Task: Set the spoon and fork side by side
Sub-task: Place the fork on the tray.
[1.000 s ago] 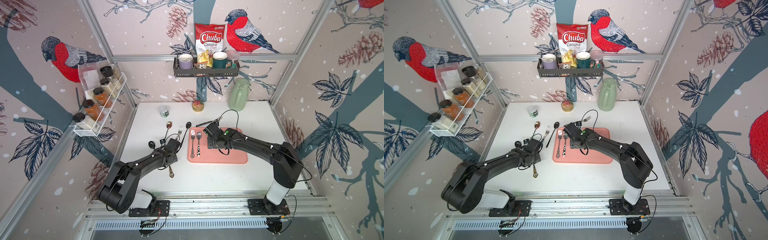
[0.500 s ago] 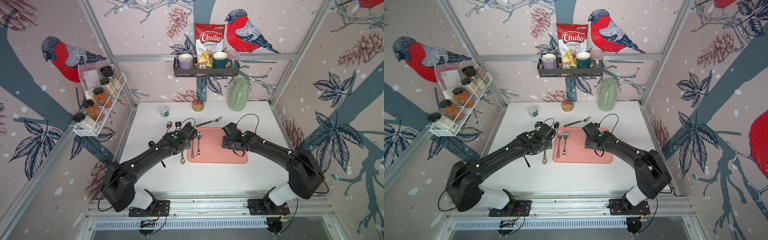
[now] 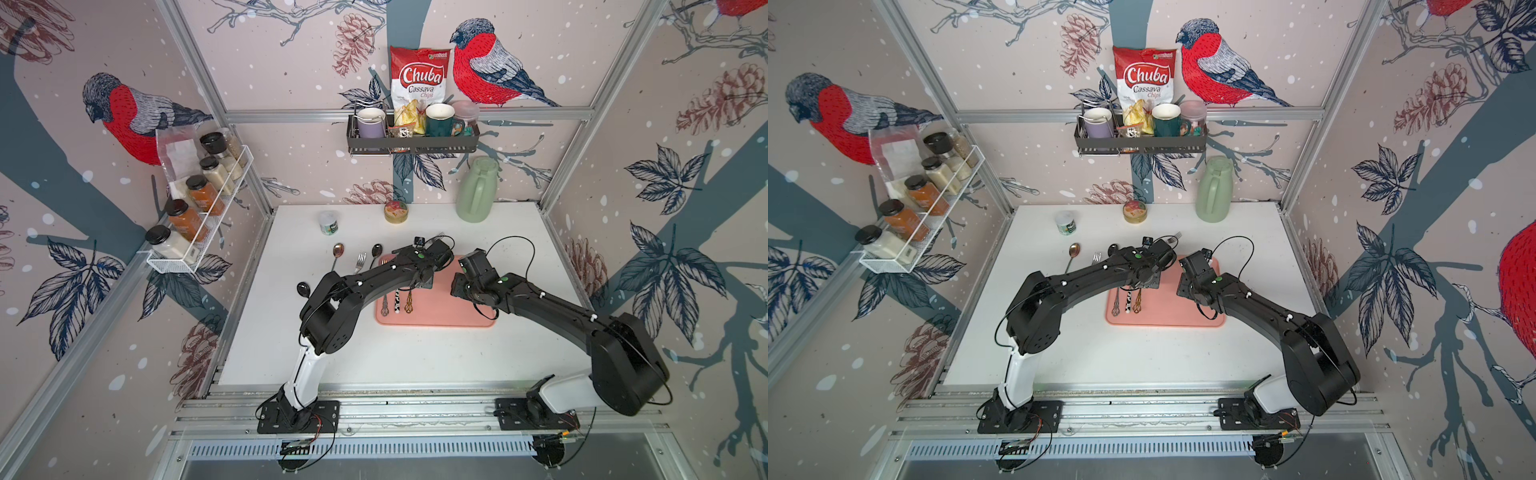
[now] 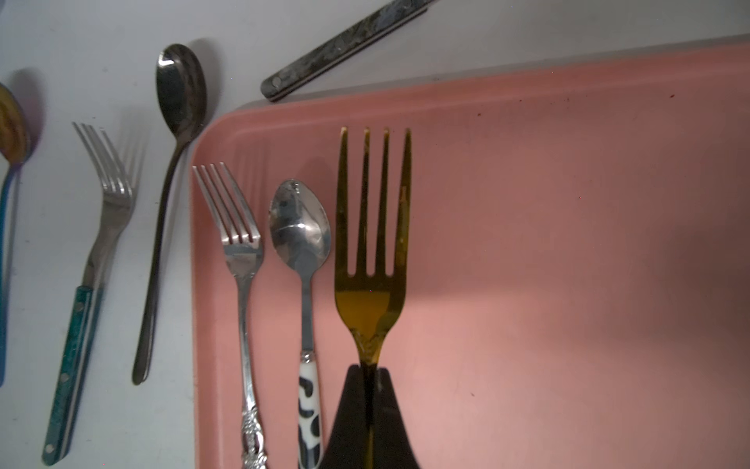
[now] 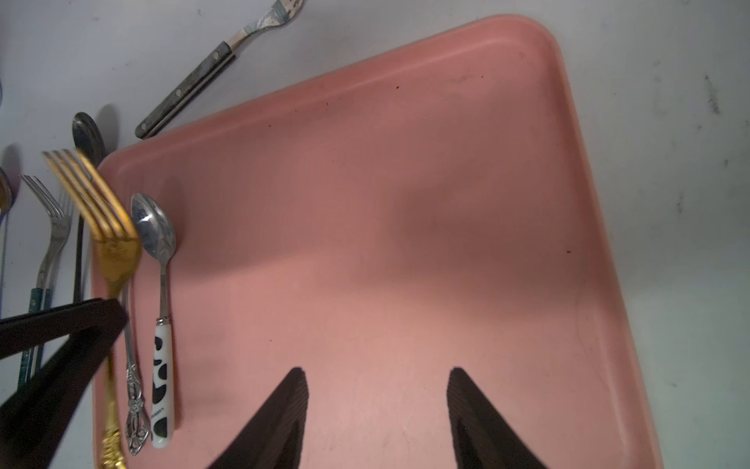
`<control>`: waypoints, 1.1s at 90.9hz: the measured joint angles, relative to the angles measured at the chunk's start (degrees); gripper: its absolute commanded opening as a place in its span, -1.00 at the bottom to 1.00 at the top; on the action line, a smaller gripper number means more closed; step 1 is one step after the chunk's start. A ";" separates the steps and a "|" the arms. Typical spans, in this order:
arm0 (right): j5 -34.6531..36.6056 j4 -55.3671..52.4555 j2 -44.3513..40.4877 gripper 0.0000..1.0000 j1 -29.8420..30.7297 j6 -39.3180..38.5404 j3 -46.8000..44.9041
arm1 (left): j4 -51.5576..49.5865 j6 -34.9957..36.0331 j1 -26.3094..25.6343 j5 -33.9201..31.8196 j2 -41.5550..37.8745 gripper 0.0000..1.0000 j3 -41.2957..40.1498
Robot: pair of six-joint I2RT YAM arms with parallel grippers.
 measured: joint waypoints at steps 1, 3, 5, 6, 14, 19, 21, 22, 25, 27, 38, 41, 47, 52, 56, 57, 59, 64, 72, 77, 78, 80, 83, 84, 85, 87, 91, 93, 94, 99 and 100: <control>0.00 0.22 -0.11 0.14 0.00 0.00 -0.20 | 0.04 0.20 0.00 0.07 0.31 -1.00 0.11; 0.00 0.81 -0.50 0.14 0.00 0.00 -0.68 | 0.11 0.48 0.00 0.17 0.85 -1.00 0.28; 0.02 1.09 -0.92 0.15 -0.02 0.00 -1.11 | 0.15 0.44 0.00 0.22 1.33 -1.00 0.39; 0.00 1.25 -1.18 0.15 -0.02 0.00 -1.38 | 0.15 0.44 0.00 0.20 1.64 -1.00 0.46; 0.04 2.51 -3.21 0.15 -0.02 0.00 -3.28 | 0.35 0.42 0.00 0.39 3.50 -1.00 0.59; 0.09 3.45 -4.37 0.15 0.00 0.07 -4.28 | 0.37 0.07 0.00 0.37 4.42 -1.00 0.63; 0.26 3.78 -4.87 0.15 0.00 0.24 -4.66 | 0.35 -0.31 0.00 0.35 4.63 -1.00 0.61; 0.31 3.82 -5.09 0.15 0.00 0.39 -4.81 | 0.35 -0.50 0.00 0.35 4.70 -1.00 0.59; 0.46 4.13 -5.73 0.16 0.00 1.07 -5.29 | 0.63 -1.14 0.00 0.31 4.79 -1.00 0.20; 0.61 4.33 -6.16 0.16 0.00 1.07 -5.62 | 0.90 -1.31 0.07 0.31 4.79 -1.00 -0.22; 1.11 5.66 -7.65 0.16 0.00 1.29 -6.84 | 2.91 -3.85 0.68 0.94 4.70 -1.00 -2.97; 1.25 5.90 -7.87 0.16 0.00 1.33 -6.99 | 3.15 -4.22 0.85 0.98 4.70 -1.00 -3.08; 1.33 5.95 -8.00 0.16 0.00 1.44 -7.10 | 4.22 -5.35 1.09 1.05 4.68 -1.00 -3.10; 1.40 5.95 -8.00 0.16 0.00 1.44 -7.13 | 4.55 -5.79 1.14 1.11 4.68 -1.00 -3.17; 1.53 5.97 -8.00 0.16 0.00 1.44 -7.13 | 4.87 -6.40 1.20 1.22 4.68 -1.00 -3.26; 1.55 5.99 -8.00 0.16 0.00 1.44 -7.13 | 4.94 -6.58 1.22 1.25 4.68 -1.00 -3.26; 1.57 6.01 -8.00 0.16 0.00 1.44 -7.13 | 5.01 -6.80 1.25 1.29 4.68 -1.00 -3.28; 1.66 6.10 -8.00 0.16 0.00 1.44 -7.15 | 5.11 -7.08 1.36 1.31 4.68 -1.00 -3.37; 1.68 6.23 -8.00 0.16 0.00 1.44 -7.17 | 5.29 -7.41 1.46 1.29 4.68 -0.83 -3.45; 1.68 6.36 -8.00 0.17 0.00 1.44 -7.17 | 5.38 -7.65 1.46 1.22 4.39 -0.48 -3.72; 1.68 6.36 -8.00 0.17 0.00 1.44 -7.17 | 5.35 -7.65 1.46 1.22 4.28 -0.45 -3.80; 1.68 6.36 -8.00 0.17 0.00 1.44 -7.17 | 5.29 -7.65 1.46 1.22 3.98 -0.39 -4.02; 1.68 6.36 -7.98 0.17 0.00 1.44 -7.17 | 5.01 -7.65 1.46 1.20 3.19 -0.29 -4.33; 1.68 6.36 -7.98 0.17 0.00 1.44 -7.17 | 4.98 -7.65 1.46 1.20 2.89 -0.27 -4.44; 1.68 6.36 -7.98 0.17 0.00 1.44 -7.17 | 4.92 -7.67 1.46 1.18 2.56 -0.26 -4.50; 1.68 6.34 -7.96 0.18 0.00 1.44 -7.13 | 4.81 -7.91 1.46 1.09 1.77 -0.24 -4.66; 1.70 6.25 -7.91 0.18 0.13 1.44 -6.86 | 4.81 -7.82 1.46 0.76 -0.24 -0.23 -5.03; 1.70 6.19 -7.85 0.18 0.26 1.42 -6.62 | 4.85 -7.58 1.46 0.44 -1.40 -0.23 -5.25; 1.73 6.12 -7.82 0.18 0.33 1.42 -6.51 | 4.92 -7.43 1.51 0.20 -2.16 -0.22 -5.42; 1.75 5.68 -7.45 0.18 1.09 1.38 -5.33 | 5.05 -6.97 1.55 -0.44 -5.79 -0.21 -6.84; 1.86 5.44 -7.30 0.18 1.33 1.27 -4.96 | 5.05 -6.95 1.57 -0.55 -6.51 -0.20 -7.19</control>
